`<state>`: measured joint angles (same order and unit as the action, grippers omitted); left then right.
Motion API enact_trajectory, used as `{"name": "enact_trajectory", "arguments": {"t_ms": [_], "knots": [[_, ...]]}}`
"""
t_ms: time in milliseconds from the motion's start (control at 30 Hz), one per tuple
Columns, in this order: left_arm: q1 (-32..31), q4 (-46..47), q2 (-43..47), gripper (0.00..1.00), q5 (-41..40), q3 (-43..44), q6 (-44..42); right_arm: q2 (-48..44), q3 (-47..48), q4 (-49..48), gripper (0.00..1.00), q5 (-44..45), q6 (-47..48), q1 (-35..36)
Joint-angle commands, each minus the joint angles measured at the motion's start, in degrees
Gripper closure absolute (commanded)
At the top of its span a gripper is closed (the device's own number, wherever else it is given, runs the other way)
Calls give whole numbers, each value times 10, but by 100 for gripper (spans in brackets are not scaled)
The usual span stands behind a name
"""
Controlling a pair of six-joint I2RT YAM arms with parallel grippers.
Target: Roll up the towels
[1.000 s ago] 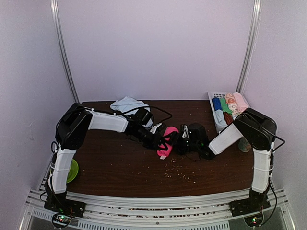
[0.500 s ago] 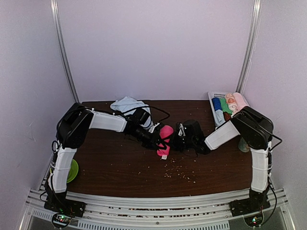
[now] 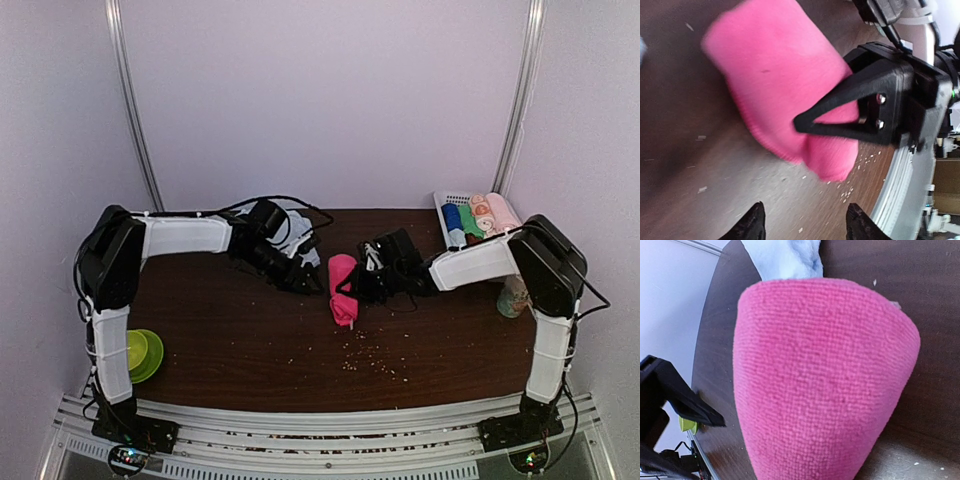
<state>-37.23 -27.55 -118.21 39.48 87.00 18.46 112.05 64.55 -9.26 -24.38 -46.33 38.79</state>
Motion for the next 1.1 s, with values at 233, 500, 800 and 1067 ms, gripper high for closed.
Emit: {"name": "enact_trajectory", "arguments": {"t_ms": [233, 500, 800, 1067], "knots": [[80, -74, 141, 38, -60, -49, -166, -80, 191, 340, 100, -18, 236, -86], [99, -113, 165, 34, -49, -69, -248, -59, 353, 479, 100, -35, 303, -199], [99, -109, 166, 34, -47, -72, -256, -17, 483, 520, 100, 60, 301, -278], [98, -109, 157, 33, -39, -75, -272, 30, 510, 528, 100, 124, 300, -344]]}}
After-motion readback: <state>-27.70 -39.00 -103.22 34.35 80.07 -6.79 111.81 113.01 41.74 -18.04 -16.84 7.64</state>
